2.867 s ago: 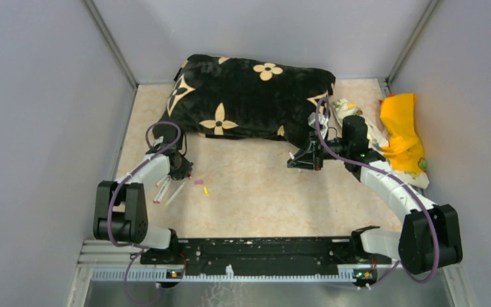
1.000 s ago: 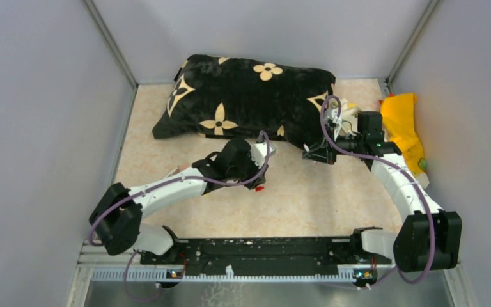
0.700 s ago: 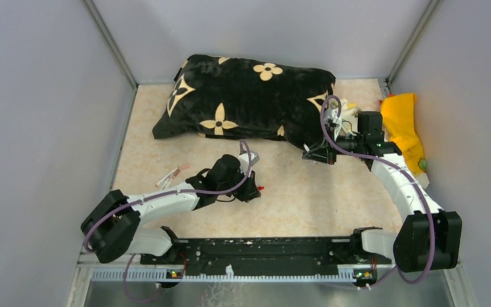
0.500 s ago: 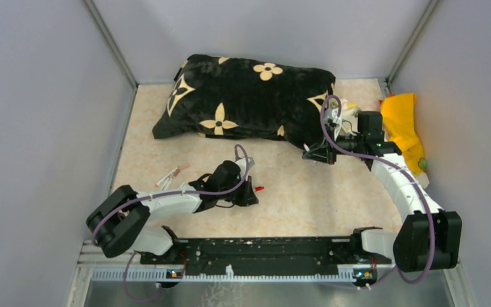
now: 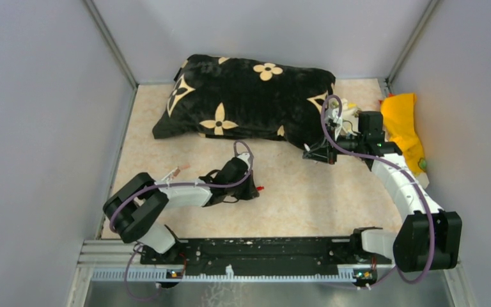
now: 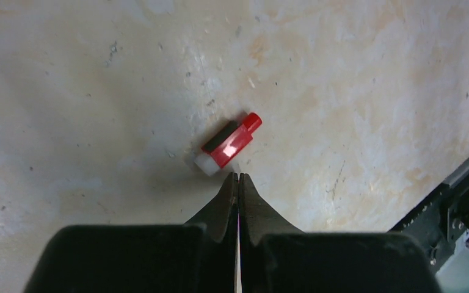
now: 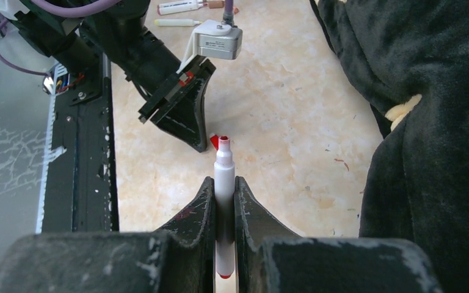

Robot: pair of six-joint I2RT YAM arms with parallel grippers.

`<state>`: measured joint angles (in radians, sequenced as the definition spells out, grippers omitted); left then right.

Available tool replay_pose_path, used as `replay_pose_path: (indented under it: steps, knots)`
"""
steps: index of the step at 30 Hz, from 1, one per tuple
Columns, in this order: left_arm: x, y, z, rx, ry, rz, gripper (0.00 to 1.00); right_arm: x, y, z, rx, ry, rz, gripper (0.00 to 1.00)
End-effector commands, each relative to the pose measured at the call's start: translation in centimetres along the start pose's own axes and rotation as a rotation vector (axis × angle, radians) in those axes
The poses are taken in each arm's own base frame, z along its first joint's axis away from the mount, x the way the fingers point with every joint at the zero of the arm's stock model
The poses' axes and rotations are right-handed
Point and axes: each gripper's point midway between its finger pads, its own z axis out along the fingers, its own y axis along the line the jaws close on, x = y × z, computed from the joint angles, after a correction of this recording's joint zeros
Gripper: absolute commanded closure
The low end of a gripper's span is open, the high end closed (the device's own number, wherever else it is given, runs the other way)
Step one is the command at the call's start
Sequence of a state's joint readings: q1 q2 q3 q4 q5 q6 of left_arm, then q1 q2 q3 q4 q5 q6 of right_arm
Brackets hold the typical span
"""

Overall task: Insert the pens into the pen caps
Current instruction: Pick up the pen cap from the center of the board.

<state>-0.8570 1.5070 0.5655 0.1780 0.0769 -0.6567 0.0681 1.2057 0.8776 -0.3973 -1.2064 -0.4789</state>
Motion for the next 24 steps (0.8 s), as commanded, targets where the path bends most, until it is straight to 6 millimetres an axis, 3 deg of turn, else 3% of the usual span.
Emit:
replay_pose_path:
  steps: [1,8,16,20,24]
  knots:
    - [-1.8,1.6,0.9,-0.103,-0.047,0.013,1.0,-1.8,0.2,-0.5,-0.01,-0.038,-0.074,1.0]
    - [-4.9,3.2,2.0,-0.192,-0.078,0.064,1.0,-1.8,0.3,-0.4,-0.014,-0.04,-0.075,1.0]
    - [-7.9,2.3,3.2,-0.137,-0.081,0.112,0.93,-2.0,0.4,-0.5,-0.016,-0.042,-0.078,1.0]
    - [-9.4,1.4,2.1,-0.116,-0.137,0.124,0.9,-2.0,0.5,-0.5,-0.017,-0.043,-0.081,1.0]
    - [-11.2,0.2,-0.4,-0.085,-0.233,0.14,0.82,-2.1,0.6,-0.5,-0.021,-0.045,-0.083,1.0]
